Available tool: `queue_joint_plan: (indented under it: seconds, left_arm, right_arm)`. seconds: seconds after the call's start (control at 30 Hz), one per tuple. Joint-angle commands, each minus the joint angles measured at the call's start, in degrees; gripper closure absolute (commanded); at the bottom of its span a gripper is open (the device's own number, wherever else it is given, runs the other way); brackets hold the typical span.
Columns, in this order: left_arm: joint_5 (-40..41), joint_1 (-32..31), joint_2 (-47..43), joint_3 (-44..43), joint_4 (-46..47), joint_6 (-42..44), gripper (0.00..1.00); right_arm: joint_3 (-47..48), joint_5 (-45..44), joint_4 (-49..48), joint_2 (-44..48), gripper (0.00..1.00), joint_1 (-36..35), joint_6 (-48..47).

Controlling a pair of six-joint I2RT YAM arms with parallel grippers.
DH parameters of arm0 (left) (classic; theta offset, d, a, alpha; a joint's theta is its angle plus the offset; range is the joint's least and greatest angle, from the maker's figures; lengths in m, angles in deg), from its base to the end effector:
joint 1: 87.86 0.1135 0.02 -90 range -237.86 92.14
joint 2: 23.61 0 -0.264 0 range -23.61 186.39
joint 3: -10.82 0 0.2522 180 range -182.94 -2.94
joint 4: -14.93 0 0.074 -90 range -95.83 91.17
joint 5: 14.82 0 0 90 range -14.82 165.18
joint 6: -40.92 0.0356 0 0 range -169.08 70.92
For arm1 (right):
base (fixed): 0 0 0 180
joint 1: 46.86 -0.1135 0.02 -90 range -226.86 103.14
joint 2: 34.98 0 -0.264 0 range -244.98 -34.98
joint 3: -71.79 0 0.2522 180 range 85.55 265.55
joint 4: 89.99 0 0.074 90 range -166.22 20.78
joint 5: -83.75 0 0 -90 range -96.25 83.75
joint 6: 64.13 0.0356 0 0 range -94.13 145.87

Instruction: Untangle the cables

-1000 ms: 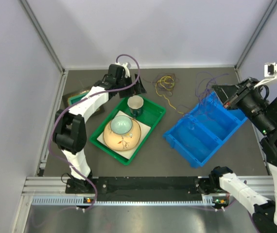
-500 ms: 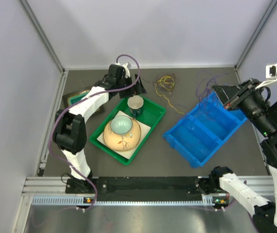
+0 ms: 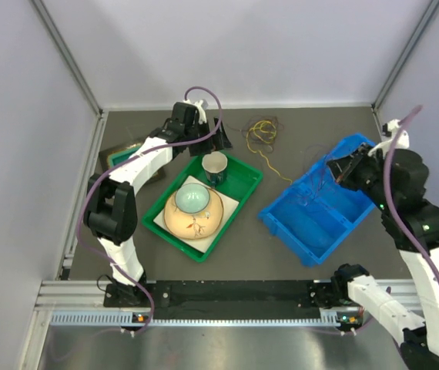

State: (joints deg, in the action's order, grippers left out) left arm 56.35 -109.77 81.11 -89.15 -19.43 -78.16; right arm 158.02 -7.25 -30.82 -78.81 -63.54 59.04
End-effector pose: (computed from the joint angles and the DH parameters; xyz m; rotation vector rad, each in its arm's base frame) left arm 0.3872 -0.1681 0.2800 0.0380 2.3495 -0.8304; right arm 0.1158 0.0341 0.4348 0.2854 1.8834 0.5814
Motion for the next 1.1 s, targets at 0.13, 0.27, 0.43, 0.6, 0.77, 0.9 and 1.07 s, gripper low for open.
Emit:
queue_joint_plan:
  seconds: [0.13,0.27,0.43,0.6,0.77,0.9,1.07]
  left_arm:
    - [0.02,-0.32,-1.98,0.78,1.00,0.43,0.01]
    - [-0.15,-0.32,-1.81,1.05,1.00,0.25,0.01]
    - [-0.07,-0.32,-1.63,1.22,1.09,0.34,0.01]
    - [0.02,-0.32,-1.81,1.22,1.09,0.34,0.01]
    - [0.20,-0.32,-1.28,1.31,1.09,0.25,0.01]
    - [-0.15,-0.32,-1.28,1.22,1.35,0.08,0.01]
    - [-0.15,-0.33,-1.63,1.40,1.35,0.16,0.01]
  right_arm:
    - [-8.55,-7.44,-0.58,-2.75,1.00,0.16,1.29]
    - [-13.13,-9.11,-0.49,-4.32,1.00,0.08,0.85]
    - [-19.19,-9.90,-1.81,-6.79,1.00,-1.50,2.25]
    - [-23.85,-9.99,-2.17,-8.90,1.00,-4.74,4.97]
    - [-25.62,-11.83,-2.43,-9.42,1.00,-9.59,7.61]
    - [-27.02,-13.85,-2.87,-12.41,1.00,-12.84,9.63]
    - [-26.94,-16.40,-3.49,-15.49,0.98,-14.25,8.58]
